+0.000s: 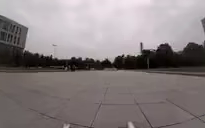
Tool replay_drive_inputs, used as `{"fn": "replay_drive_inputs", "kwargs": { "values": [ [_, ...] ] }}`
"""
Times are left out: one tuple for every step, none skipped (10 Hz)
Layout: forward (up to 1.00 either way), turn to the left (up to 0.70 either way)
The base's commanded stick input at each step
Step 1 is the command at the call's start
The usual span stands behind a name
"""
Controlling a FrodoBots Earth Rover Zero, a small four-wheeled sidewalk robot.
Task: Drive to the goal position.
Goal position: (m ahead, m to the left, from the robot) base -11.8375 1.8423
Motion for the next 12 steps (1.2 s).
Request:
{"fn": "replay_drive_inputs", "kwargs": {
  "values": [
    [0.70,0.00],
    [0.70,0.00],
    [0.70,0.00],
    [0.70,0.00],
    [0.70,0.00],
    [0.70,0.00],
    [0.70,0.00],
    [0.70,0.00],
    [0.70,0.00],
    [0.70,0.00],
    [0.70,0.00],
    [0.70,0.00]
  ]
}}
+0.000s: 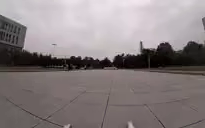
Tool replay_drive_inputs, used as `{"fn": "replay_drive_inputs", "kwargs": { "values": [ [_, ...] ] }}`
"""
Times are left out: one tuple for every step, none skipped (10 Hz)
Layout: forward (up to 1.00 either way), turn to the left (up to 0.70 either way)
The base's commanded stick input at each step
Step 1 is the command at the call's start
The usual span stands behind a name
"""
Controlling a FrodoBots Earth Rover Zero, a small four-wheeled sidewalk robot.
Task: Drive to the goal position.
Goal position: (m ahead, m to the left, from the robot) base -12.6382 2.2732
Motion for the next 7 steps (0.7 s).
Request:
{"fn": "replay_drive_inputs", "kwargs": {
  "values": [
    [0.70,0.00],
    [0.70,0.00],
    [0.70,0.00],
    [0.70,0.00],
    [0.70,0.00],
    [0.70,0.00],
    [0.70,0.00]
  ]
}}
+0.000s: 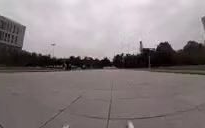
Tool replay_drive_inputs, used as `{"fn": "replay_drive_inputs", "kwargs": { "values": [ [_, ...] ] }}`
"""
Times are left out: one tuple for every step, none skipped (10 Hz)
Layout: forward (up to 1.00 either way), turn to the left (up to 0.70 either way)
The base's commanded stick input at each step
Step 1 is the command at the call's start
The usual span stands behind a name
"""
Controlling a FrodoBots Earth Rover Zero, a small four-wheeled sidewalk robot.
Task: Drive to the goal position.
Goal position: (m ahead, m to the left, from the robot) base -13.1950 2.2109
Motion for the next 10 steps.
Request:
{"fn": "replay_drive_inputs", "kwargs": {
  "values": [
    [0.70,0.00],
    [0.70,0.00],
    [0.70,0.00],
    [0.70,0.00],
    [0.70,0.00],
    [0.70,0.00],
    [0.70,0.00],
    [0.70,0.00],
    [0.70,0.00],
    [0.70,0.00]
  ]
}}
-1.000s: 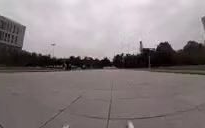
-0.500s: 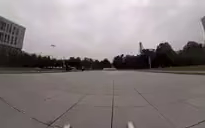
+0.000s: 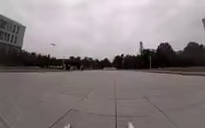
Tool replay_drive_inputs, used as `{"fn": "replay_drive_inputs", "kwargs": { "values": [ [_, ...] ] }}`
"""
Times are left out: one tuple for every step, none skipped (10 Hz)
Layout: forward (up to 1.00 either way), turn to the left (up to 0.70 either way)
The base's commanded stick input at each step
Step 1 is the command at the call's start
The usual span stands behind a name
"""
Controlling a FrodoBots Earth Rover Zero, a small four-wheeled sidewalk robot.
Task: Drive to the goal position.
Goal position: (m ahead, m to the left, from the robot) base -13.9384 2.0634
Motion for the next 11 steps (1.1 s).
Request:
{"fn": "replay_drive_inputs", "kwargs": {
  "values": [
    [0.70,0.00],
    [0.70,0.00],
    [0.70,0.00],
    [0.70,0.00],
    [0.70,0.00],
    [0.70,0.00],
    [0.70,0.00],
    [0.70,0.00],
    [0.70,0.00],
    [0.70,0.00],
    [0.70,0.00]
  ]
}}
